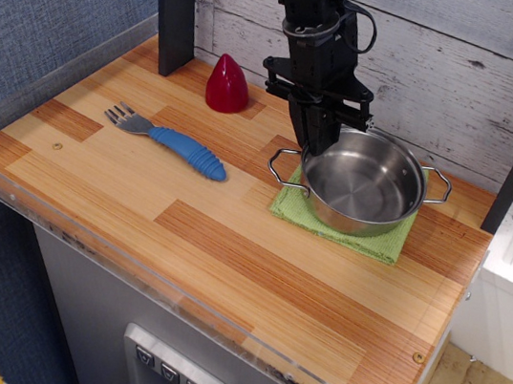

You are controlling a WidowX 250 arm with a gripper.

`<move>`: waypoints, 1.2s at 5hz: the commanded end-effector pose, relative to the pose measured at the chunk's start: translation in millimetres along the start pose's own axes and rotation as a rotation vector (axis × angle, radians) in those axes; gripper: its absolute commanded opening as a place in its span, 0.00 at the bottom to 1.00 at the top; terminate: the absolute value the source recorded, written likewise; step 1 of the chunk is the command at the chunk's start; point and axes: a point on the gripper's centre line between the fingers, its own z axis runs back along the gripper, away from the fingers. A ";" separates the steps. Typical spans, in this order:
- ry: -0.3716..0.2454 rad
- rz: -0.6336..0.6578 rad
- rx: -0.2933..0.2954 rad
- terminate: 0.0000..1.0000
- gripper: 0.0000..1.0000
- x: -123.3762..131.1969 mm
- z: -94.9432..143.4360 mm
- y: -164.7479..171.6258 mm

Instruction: Put the pot onto the green cloth

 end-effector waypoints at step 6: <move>-0.034 0.086 0.255 0.00 1.00 -30.9 112.9 -29.5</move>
